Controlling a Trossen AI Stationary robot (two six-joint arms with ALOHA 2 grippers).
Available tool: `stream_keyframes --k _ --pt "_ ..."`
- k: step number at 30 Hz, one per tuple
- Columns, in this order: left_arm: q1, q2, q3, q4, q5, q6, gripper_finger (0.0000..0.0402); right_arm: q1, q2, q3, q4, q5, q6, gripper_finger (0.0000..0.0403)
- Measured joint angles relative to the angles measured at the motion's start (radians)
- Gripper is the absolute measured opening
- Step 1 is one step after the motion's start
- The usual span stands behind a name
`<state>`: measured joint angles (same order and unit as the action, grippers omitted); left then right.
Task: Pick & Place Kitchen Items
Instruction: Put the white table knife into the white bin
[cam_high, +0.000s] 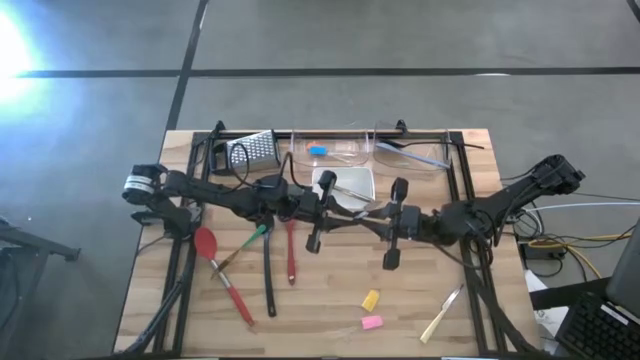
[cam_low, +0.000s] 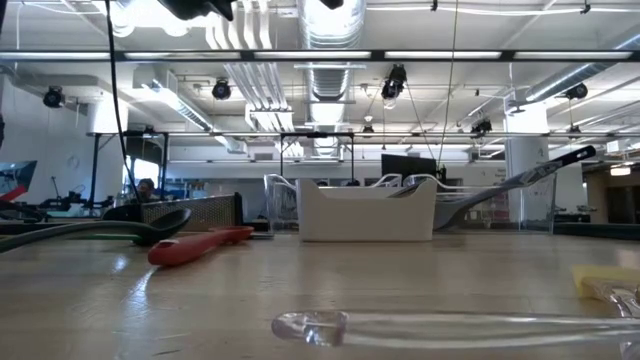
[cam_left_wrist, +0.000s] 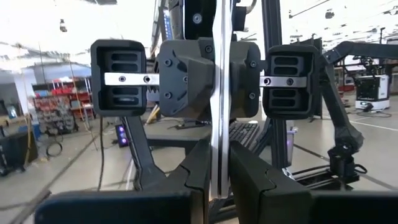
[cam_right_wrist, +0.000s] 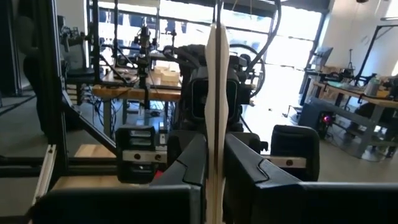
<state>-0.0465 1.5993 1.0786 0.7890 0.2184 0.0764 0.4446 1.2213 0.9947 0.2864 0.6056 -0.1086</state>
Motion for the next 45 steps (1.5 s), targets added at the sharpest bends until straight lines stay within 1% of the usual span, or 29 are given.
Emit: stream_keyframes --k 3,5,7,9,11,13,15,17,19,22,26,29,37,42,45 --pt "0.000 -0.005 0.000 -0.036 0.000 -0.023 0.0044 0.000 -0.008 0.014 -0.052 0.000 -0.002 0.0024" --pt "0.001 -0.018 0.000 -0.077 -0.009 -0.022 0.0074 -0.001 -0.012 0.052 -0.140 0.009 0.008 0.0024" --pt "0.002 -0.036 -0.001 -0.130 -0.015 -0.026 0.0115 0.000 -0.016 0.108 -0.240 0.047 0.027 0.0024" --pt "0.001 -0.063 -0.002 -0.206 -0.054 -0.026 0.0153 0.000 -0.018 0.169 -0.355 0.073 0.048 0.0024" --pt "0.002 -0.109 -0.003 -0.304 -0.102 -0.004 0.0185 -0.011 -0.011 0.226 -0.486 0.076 0.079 0.0024" --pt "0.004 -0.164 -0.003 -0.428 -0.158 0.036 0.0209 -0.027 -0.007 0.275 -0.619 0.075 0.124 0.0024" --pt "0.004 -0.221 -0.002 -0.546 -0.236 0.040 0.0223 -0.057 -0.008 0.322 -0.744 0.075 0.179 0.0024" --pt "0.004 -0.280 -0.003 -0.652 -0.292 0.036 0.0229 -0.096 -0.011 0.365 -0.878 0.067 0.247 0.0024" --pt "0.004 -0.345 -0.004 -0.724 -0.337 0.034 0.0231 -0.148 -0.008 0.394 -0.993 0.032 0.304 0.0024" --pt "0.004 -0.435 -0.004 -0.795 -0.389 0.031 0.0229 -0.238 0.010 0.420 -1.080 -0.059 0.346 0.0024" --pt "0.004 -0.529 -0.004 -0.876 -0.400 0.029 0.0229 -0.354 0.061 0.468 -1.161 -0.207 0.346 0.0024" --pt "0.004 -0.591 -0.004 -0.888 -0.400 0.028 0.0229 -0.431 0.131 0.512 -1.251 -0.308 0.345 0.0024" --pt "0.003 -0.666 -0.004 -0.887 -0.396 0.028 0.0230 -0.558 0.324 0.626 -1.438 -0.518 0.296 0.0024" --pt "0.003 -0.668 -0.004 -0.888 -0.396 0.029 0.0230 -0.611 0.439 0.696 -1.590 -0.583 0.275 0.0024" --pt "0.003 -0.662 -0.004 -0.888 -0.396 0.029 0.0229 -0.634 0.517 0.740 -1.681 -0.591 0.251 0.0024"
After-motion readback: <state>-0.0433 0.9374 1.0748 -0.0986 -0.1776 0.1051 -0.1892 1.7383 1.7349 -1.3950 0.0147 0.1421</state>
